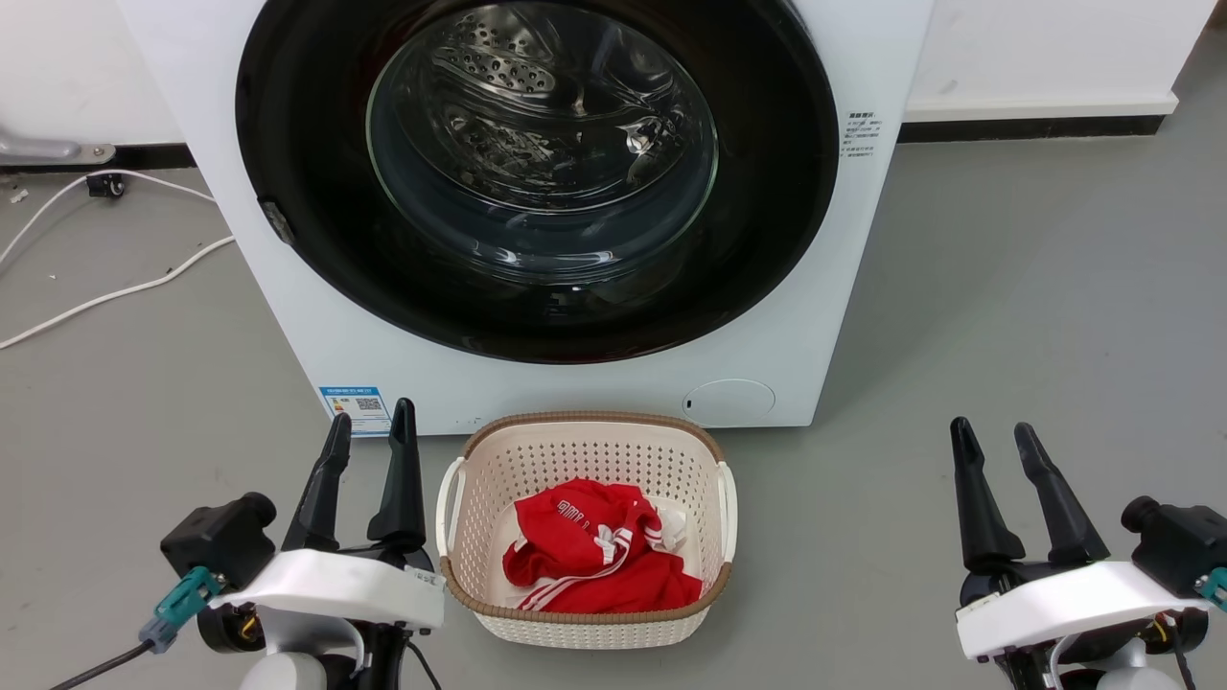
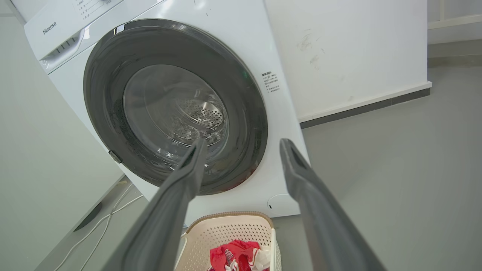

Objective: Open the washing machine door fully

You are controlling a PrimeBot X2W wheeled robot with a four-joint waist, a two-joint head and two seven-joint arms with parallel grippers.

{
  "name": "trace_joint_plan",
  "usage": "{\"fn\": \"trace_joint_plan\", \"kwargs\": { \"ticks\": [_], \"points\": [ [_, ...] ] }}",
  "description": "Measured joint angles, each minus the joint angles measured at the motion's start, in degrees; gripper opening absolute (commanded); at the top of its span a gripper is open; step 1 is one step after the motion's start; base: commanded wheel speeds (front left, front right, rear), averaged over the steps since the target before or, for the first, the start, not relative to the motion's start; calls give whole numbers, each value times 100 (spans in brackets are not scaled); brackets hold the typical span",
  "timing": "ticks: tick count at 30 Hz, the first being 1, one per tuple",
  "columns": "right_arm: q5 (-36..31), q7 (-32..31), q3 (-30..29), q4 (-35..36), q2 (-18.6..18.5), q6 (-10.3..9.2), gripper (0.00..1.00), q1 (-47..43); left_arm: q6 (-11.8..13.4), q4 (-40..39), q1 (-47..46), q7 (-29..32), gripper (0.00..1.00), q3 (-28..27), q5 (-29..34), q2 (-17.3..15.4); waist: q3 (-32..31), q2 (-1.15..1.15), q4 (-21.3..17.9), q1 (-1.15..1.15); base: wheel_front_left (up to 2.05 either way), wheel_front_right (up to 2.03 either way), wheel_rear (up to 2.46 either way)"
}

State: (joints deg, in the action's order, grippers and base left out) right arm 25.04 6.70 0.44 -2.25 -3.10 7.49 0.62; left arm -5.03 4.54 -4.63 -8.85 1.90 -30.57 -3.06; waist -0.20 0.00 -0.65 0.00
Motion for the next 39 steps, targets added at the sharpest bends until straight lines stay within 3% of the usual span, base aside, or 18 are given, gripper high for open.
{"fn": "trace_joint_plan", "kwargs": {
  "ticks": [19, 39],
  "points": [
    [-1269, -93, 19, 59, 7, 1, 100, -98, 229, 190, 3, -249, 100, 179, 1403, -3, -27, 0, 29, 0, 0, 0, 0],
    [-1967, -65, -3, 188, 10, 1, 100, -185, 403, 257, 30, -476, 100, 287, 2345, -43, -62, 0, 34, 0, 0, 0, 0]
  ]
}}
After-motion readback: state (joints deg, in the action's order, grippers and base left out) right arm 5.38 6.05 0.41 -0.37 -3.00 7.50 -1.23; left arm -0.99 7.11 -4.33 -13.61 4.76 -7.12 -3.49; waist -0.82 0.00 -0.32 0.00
